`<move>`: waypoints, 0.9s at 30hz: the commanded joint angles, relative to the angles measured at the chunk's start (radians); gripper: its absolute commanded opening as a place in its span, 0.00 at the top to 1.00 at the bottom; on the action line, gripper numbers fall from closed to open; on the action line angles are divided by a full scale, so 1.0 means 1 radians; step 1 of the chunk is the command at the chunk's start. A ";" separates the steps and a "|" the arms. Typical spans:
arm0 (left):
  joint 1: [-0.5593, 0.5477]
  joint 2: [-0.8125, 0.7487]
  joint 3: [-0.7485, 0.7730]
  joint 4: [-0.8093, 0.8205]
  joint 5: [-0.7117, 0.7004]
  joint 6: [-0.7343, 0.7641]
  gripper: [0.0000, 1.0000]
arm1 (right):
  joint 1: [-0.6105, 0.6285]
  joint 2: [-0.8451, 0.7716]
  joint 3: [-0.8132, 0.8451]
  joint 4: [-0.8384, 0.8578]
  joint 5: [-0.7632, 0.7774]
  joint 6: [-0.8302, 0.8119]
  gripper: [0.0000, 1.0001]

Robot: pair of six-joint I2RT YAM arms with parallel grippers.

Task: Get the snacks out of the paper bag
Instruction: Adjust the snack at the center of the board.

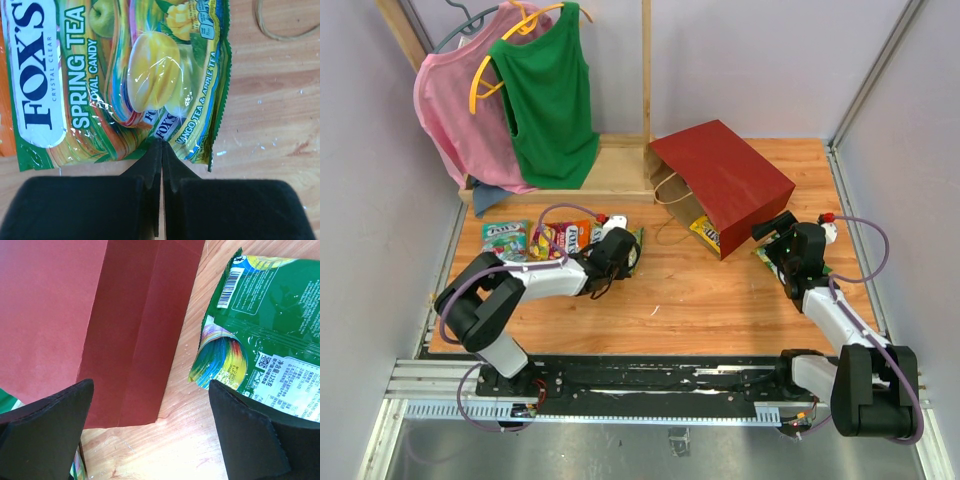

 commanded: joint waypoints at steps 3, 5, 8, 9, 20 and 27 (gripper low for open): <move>0.054 0.057 0.067 -0.002 -0.038 0.034 0.99 | 0.021 -0.013 0.014 -0.003 -0.004 -0.008 0.00; 0.086 0.068 0.080 0.004 -0.016 0.032 0.99 | 0.021 -0.017 0.012 -0.005 -0.003 -0.008 0.00; 0.141 0.076 0.091 0.014 0.027 0.022 0.99 | 0.020 -0.024 0.012 -0.009 -0.001 -0.008 0.01; 0.160 0.078 0.091 0.021 0.046 0.017 0.99 | 0.020 -0.026 0.012 -0.010 0.000 -0.010 0.01; 0.286 0.069 0.057 0.025 0.078 -0.037 0.99 | 0.021 -0.036 0.012 -0.016 -0.002 -0.010 0.01; 0.354 -0.013 0.008 0.016 0.056 -0.038 1.00 | 0.021 -0.038 0.015 -0.017 -0.011 -0.013 0.01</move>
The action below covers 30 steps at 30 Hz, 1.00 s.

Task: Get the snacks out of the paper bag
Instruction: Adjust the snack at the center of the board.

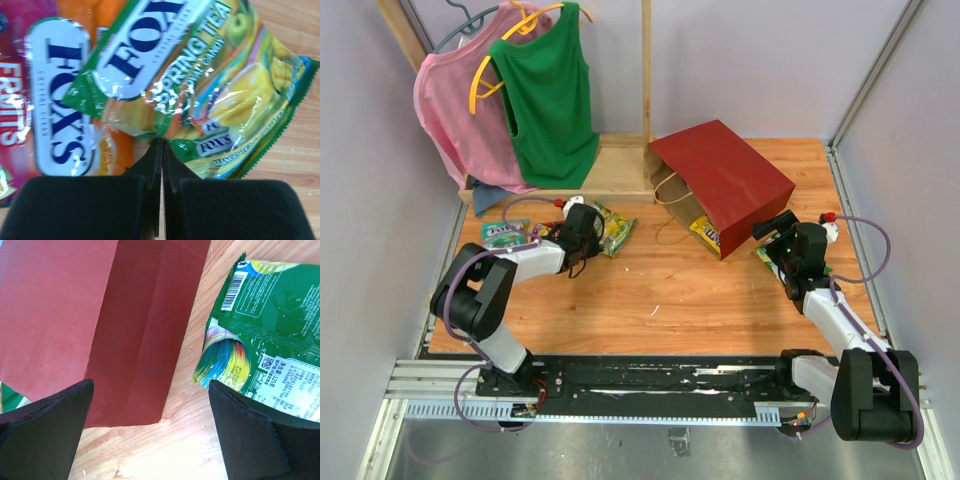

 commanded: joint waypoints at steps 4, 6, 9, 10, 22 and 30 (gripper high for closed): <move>0.060 -0.172 -0.056 -0.032 -0.064 0.010 0.99 | 0.021 -0.015 0.015 -0.013 -0.015 -0.011 0.01; 0.060 -0.236 -0.066 -0.026 -0.031 0.040 0.97 | 0.021 -0.015 0.017 -0.010 -0.018 -0.010 0.01; 0.047 -0.336 -0.094 0.062 0.178 0.107 0.77 | 0.020 -0.014 0.017 -0.009 -0.018 -0.009 0.02; 0.026 -0.356 -0.087 0.075 0.215 0.125 0.64 | 0.020 -0.015 0.017 -0.008 -0.018 -0.010 0.02; -0.289 -0.021 0.188 0.148 0.271 0.118 0.11 | 0.021 -0.043 0.018 -0.021 -0.023 -0.028 0.02; -0.344 0.229 0.379 0.176 0.299 0.105 0.02 | 0.020 -0.062 0.023 -0.042 -0.026 -0.054 0.02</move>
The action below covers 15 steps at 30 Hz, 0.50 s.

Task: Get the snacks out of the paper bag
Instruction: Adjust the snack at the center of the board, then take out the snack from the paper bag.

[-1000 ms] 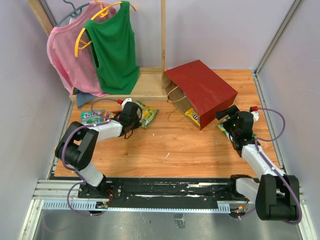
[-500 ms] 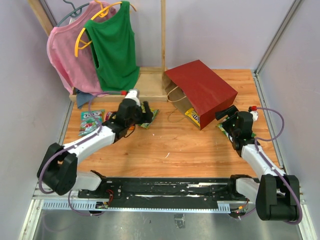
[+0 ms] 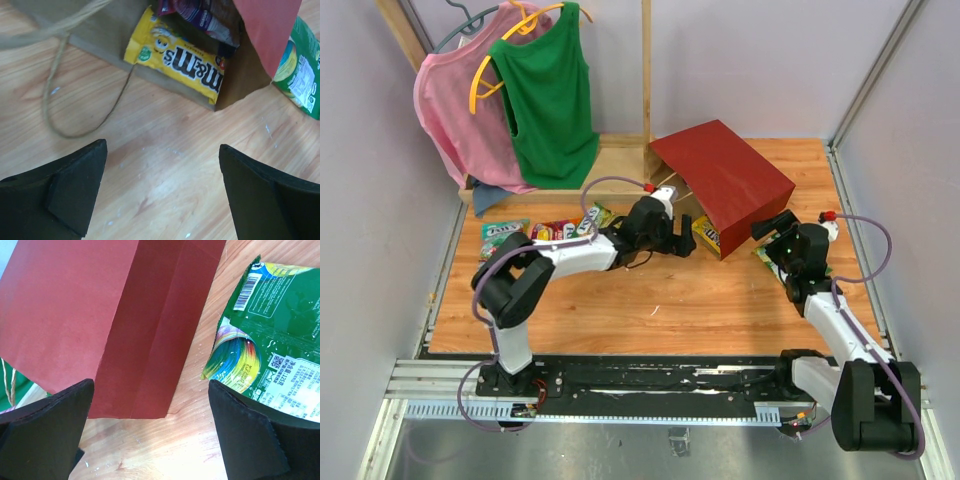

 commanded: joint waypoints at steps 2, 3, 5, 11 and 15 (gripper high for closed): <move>-0.014 0.121 0.120 0.065 0.036 -0.012 0.02 | 0.012 -0.017 0.019 -0.034 -0.008 -0.044 0.02; -0.015 0.140 0.135 0.074 0.042 -0.013 0.02 | 0.012 -0.021 0.013 -0.036 -0.005 -0.049 0.02; -0.015 0.177 0.171 0.101 0.054 -0.016 0.04 | 0.012 -0.030 0.001 -0.038 0.001 -0.053 0.02; -0.015 0.283 0.241 0.163 0.058 -0.008 0.14 | 0.024 -0.034 -0.005 -0.020 0.000 -0.056 0.02; -0.015 0.336 0.281 0.162 0.011 0.030 0.33 | 0.027 -0.036 -0.006 -0.020 0.001 -0.062 0.02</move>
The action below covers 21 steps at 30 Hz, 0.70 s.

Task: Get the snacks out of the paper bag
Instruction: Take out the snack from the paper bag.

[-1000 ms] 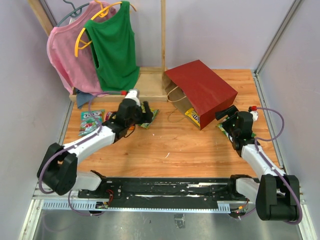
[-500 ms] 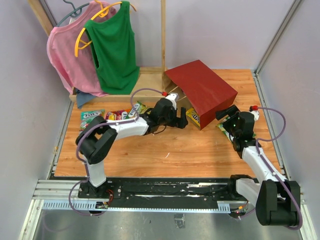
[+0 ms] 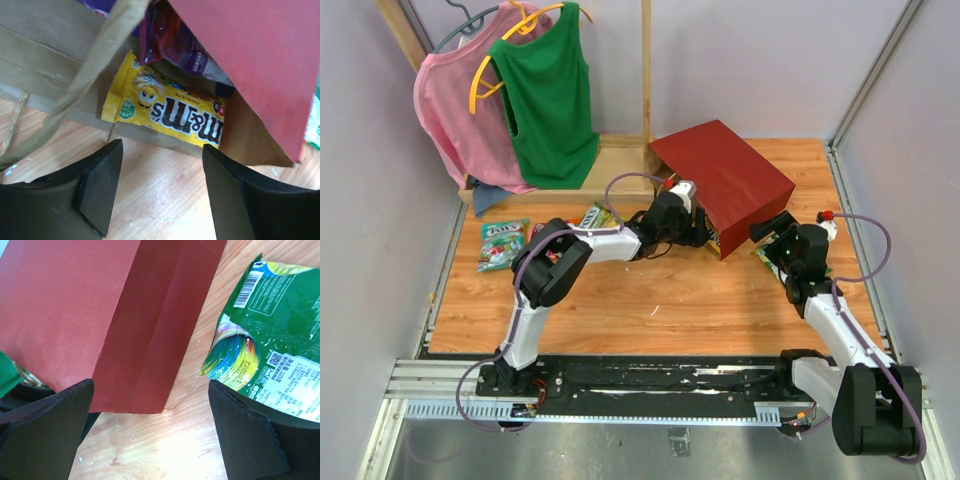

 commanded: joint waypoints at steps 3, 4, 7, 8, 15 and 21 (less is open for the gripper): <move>-0.003 0.073 0.065 0.039 -0.073 0.080 0.54 | 0.023 -0.015 -0.007 0.010 0.003 -0.024 0.02; -0.003 0.080 0.074 0.034 -0.087 0.091 0.55 | 0.023 -0.015 -0.009 0.014 0.003 -0.024 0.02; -0.003 0.094 0.090 0.024 -0.131 0.121 0.56 | 0.025 -0.011 -0.008 0.019 0.000 -0.024 0.02; -0.003 0.095 0.093 0.025 -0.142 0.128 0.57 | 0.025 -0.010 -0.008 0.021 -0.001 -0.024 0.02; 0.006 0.109 0.115 0.009 -0.196 0.179 0.63 | 0.029 -0.009 -0.009 0.023 -0.002 -0.029 0.02; 0.032 0.148 0.159 -0.015 -0.133 0.193 0.71 | 0.032 -0.009 -0.009 0.029 -0.001 -0.031 0.01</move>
